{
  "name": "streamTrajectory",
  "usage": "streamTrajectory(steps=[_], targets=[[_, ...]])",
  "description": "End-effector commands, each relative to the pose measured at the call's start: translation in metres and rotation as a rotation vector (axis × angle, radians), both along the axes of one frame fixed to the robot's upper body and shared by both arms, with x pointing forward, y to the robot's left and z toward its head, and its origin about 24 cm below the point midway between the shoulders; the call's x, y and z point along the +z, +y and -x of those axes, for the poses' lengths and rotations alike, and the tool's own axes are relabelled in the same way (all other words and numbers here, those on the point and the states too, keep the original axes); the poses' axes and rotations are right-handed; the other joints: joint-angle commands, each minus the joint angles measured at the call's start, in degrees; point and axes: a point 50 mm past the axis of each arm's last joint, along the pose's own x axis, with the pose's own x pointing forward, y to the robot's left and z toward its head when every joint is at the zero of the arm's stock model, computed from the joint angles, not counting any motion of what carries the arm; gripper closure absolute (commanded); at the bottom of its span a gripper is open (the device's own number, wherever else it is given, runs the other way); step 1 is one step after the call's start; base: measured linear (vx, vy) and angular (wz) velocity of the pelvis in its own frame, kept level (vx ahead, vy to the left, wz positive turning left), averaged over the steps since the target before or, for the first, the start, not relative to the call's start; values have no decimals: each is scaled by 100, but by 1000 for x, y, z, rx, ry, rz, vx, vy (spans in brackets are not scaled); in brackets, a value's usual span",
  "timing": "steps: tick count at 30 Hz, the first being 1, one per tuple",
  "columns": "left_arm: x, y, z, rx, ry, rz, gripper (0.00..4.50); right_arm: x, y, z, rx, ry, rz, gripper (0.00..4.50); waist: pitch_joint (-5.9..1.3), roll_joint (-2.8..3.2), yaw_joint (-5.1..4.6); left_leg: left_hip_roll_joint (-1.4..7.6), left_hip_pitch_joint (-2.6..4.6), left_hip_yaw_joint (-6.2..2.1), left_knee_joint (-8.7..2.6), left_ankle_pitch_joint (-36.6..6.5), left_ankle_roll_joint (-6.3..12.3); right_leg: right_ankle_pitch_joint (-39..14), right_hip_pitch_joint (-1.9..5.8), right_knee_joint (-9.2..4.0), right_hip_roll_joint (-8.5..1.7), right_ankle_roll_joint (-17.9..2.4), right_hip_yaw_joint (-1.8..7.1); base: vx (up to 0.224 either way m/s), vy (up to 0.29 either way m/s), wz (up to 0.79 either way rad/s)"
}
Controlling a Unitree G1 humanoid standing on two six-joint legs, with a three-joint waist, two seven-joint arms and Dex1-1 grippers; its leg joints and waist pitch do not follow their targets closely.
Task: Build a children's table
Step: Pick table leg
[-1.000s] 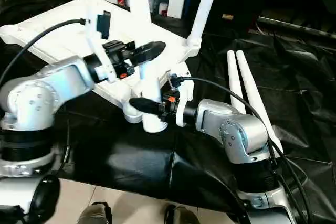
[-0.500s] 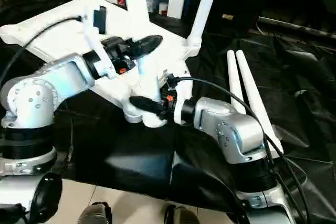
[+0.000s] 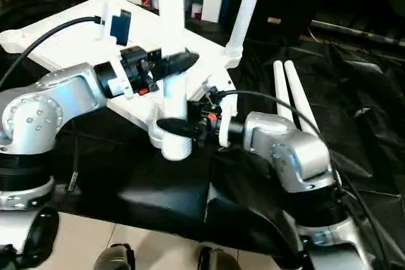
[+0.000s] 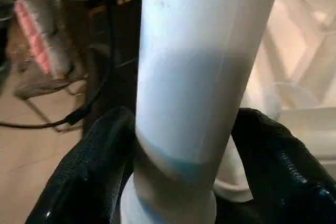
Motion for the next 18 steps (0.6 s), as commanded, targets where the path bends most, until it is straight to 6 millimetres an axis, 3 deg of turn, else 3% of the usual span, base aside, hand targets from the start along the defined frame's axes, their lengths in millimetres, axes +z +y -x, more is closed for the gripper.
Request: streamTrajectory(steps=[1, 3, 12, 18], targets=[[5, -6, 7, -60, -35, -20, 265, 5, -2, 1, 30, 4, -6, 126, -669, 80, 32, -98, 96, 108, -344, -1077, -206, -1266, 431, -351, -174, -958, 126, 0, 0, 0], [5, -6, 8, -65, -36, -20, 265, 5, -2, 1, 37, 10, -4, 126, -673, 60, 32, -94, 94, 109, -344, -1062, -205, -1248, 433, -345, -170, -971, 125, 0, 0, 0], [6, -8, 12, -121, -47, -24, 266, 2, 1, 4, 70, 32, -3, 126, -658, 74, 64, -94, 101, 107, -340, -1150, -245, -1500, 414, -364, -180, -911, 129, 0, 0, 0], [6, -10, 15, -145, -48, -18, 266, 1, 2, 4, 72, 36, -5, 126, -668, 66, 77, -96, 99, 109, -336, -1090, -247, -1385, 416, -345, -171, -930, 129, 0, 0, 0]])
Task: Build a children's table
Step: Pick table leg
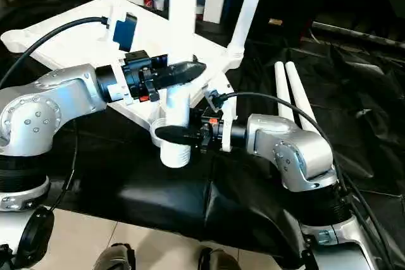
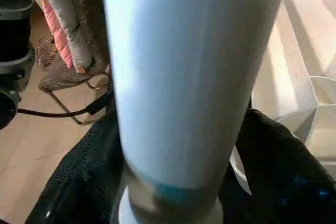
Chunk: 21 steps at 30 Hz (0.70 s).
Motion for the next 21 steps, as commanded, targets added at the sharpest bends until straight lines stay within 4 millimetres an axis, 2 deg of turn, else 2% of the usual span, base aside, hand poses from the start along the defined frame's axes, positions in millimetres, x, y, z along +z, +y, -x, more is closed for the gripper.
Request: streamTrajectory(steps=[1, 8, 13, 15, 21], targets=[[4, -4, 6, -37, -18, 3, 266, 3, 0, 0, 11, 2, -3, 126, -666, 71, 18, -100, 93, 108, -351, -1089, -245, -1398, 421, -362, -173, -924, 126, 0, 0, 0], [4, -4, 5, -38, -22, 7, 266, 1, 1, 0, 5, 14, -13, 126, -670, 80, 33, -102, 97, 109, -347, -1078, -246, -1359, 420, -360, -172, -933, 126, 0, 0, 0], [6, -5, 4, -34, -24, 14, 266, -1, 1, 0, 1, 26, -22, 187, -673, 94, 48, -100, 101, 105, -349, -1074, -251, -1252, 422, -348, -168, -962, 125, 0, 0, 0], [6, -5, 4, -36, -24, 15, 266, -1, 1, 0, -3, 28, -25, 201, -675, 108, 53, -100, 101, 101, -349, -1087, -256, -1250, 424, -344, -170, -975, 124, 0, 0, 0], [9, -5, 4, -35, -28, 26, 266, -1, 1, -1, -13, 30, -37, 249, -676, 100, 52, -99, 103, 101, -349, -1102, -261, -1269, 427, -347, -169, -971, 124, 0, 0, 0]])
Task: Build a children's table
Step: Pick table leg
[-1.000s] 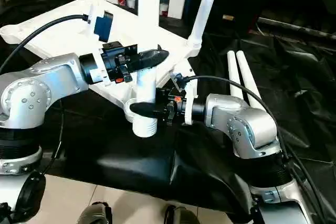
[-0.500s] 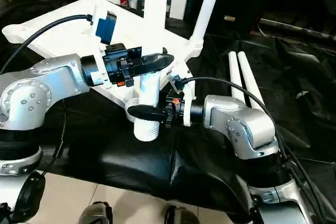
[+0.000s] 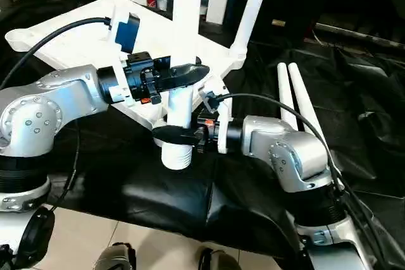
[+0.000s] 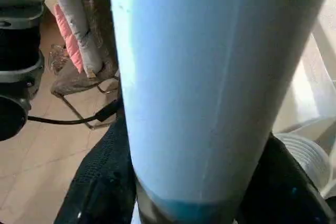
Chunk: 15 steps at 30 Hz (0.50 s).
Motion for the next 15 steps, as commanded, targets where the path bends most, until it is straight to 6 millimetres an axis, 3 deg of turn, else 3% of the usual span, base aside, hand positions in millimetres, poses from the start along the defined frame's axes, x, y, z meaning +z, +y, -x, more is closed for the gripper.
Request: streamTrajectory(steps=[1, 3, 6, 15], targets=[[9, -4, 4, -35, -29, 20, 266, 0, -6, -2, -31, 5, -3, 254, -672, 98, 9, -101, 99, 101, -352, -1111, -266, -1282, 427, -350, -169, -966, 122, 0, 0, 0], [9, -4, 4, -38, -36, 18, 266, 0, -6, -3, -36, 3, -5, 257, -686, 114, 13, -102, 102, 99, -348, -1111, -274, -1270, 430, -350, -171, -967, 122, 0, 0, 0], [7, -3, 1, 3, -35, 11, 196, 1, -6, -4, -44, 1, -9, 259, -683, 113, 15, -104, 97, 99, -349, -1126, -276, -1260, 435, -349, -170, -970, 121, 0, 0, 0], [13, 4, -8, 74, -60, 142, 126, 1, -9, -7, -108, -8, -41, 259, -677, 120, 22, -110, 93, 93, -352, -1164, -260, -1282, 435, -371, -173, -956, 119, 0, 0, 0]])
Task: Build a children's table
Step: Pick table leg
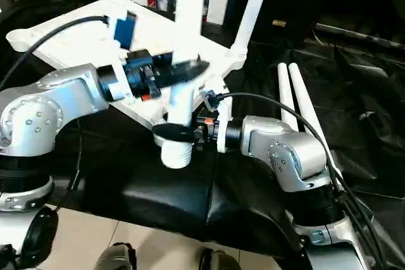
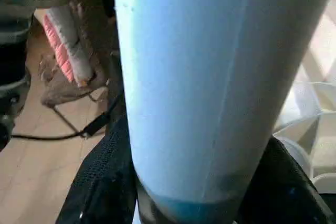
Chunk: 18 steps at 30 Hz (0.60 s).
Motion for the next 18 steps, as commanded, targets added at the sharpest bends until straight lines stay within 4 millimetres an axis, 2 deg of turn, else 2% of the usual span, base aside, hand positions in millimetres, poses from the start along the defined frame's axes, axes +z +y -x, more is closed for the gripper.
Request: streamTrajectory(steps=[1, 3, 4, 5, 6, 7, 8, 9, 10, 11, 13, 14, 16, 17, 18], targets=[[9, -1, 0, -6, -46, 55, 126, 3, -7, -3, -51, -15, -24, 259, -678, 115, 23, -110, 96, 94, -351, -1154, -259, -1271, 437, -372, -176, -954, 120, 0, 0, 0], [18, 1, -1, 7, -43, 219, 122, 6, -11, -7, -117, -24, -66, 259, -688, 135, 24, -110, 83, 96, -338, -1100, -269, -1083, 447, -347, -178, -1059, 122, 0, 0, 0], [18, 1, -1, 7, -43, 219, 122, 6, -11, -7, -117, -24, -66, 259, -692, 119, 21, -112, 77, 104, -333, -1085, -271, -1004, 450, -341, -179, -1116, 124, 0, 0, 0], [24, 5, -5, 61, -36, 354, 122, 11, -15, -9, -167, -28, -114, 259, -700, 152, 32, -110, 87, 91, -333, -1121, -275, -971, 449, -331, -170, -1149, 115, 0, 0, 0], [26, 7, -6, 75, -26, 394, 122, 13, -17, -9, -190, -31, -126, 259, -701, 129, 29, -115, 89, 100, -323, -1179, -234, -938, 446, -353, -165, -1173, 118, 0, 0, 0], [26, 7, -6, 78, -23, 404, 122, 14, -18, -10, -196, -32, -128, 260, -703, 128, 29, -117, 90, 101, -321, -1194, -231, -935, 456, -345, -162, -1179, 116, 0, 0, 0], [26, 12, -9, 128, -19, 445, 122, 16, -25, -11, -259, -39, -137, 260, -691, 155, 35, -121, 96, 93, -332, -1242, -223, -1071, 445, -360, -157, -1112, 107, 0, 0, 0], [25, 14, -9, 145, -17, 447, 122, 17, -27, -12, -276, -43, -135, 260, -688, 138, 23, -125, 94, 98, -334, -1253, -216, -1118, 448, -374, -151, -1071, 110, 0, 0, 0], [21, 18, -12, 198, -12, 420, 122, 17, -31, -12, -321, -54, -124, 260, -689, 158, 22, -127, 101, 98, -336, -1249, -218, -1244, 440, -400, -145, -916, 113, 0, 0, 0], [7, 24, -19, 343, -40, 255, 122, 16, -38, -11, -392, -74, -93, 260, -667, 197, 12, -119, 100, 82, -361, -1279, -202, -1393, 427, -445, -134, -738, 110, 0, 0, 0], [-16, 34, -28, 479, -76, 25, 122, 13, -44, -11, -475, -105, -31, 260, -669, 188, -5, -115, 105, 69, -382, -1248, -195, -1495, 422, -450, -120, -502, 109, 0, 0, 0], [-22, 38, -30, 504, -73, -26, 122, 12, -46, -11, -500, -114, -10, 260, -665, 193, -21, -140, 107, 89, -381, -1230, -220, -1676, 403, -467, -106, -298, 121, 0, 0, 0], [-39, 44, -32, 500, -147, -224, 122, 11, -48, -13, -566, -151, 22, 260, -690, 245, -25, -151, 110, 80, -390, -1315, -298, -2110, 375, -503, -134, -150, 127, 0, 0, 0], [-47, 45, -31, 455, -173, -317, 122, 10, -49, -14, -590, -164, 33, 260, -680, 240, -47, -152, 103, 73, -404, -1318, -310, -2163, 373, -509, -135, -141, 127, 0, 0, 0], [-51, 45, -30, 421, -185, -371, 122, 10, -49, -15, -602, -172, 39, 260, -679, 265, -52, -145, 123, 74, -401, -1390, -348, -2157, 337, -498, -134, -214, 127, 0, 0, 0]])
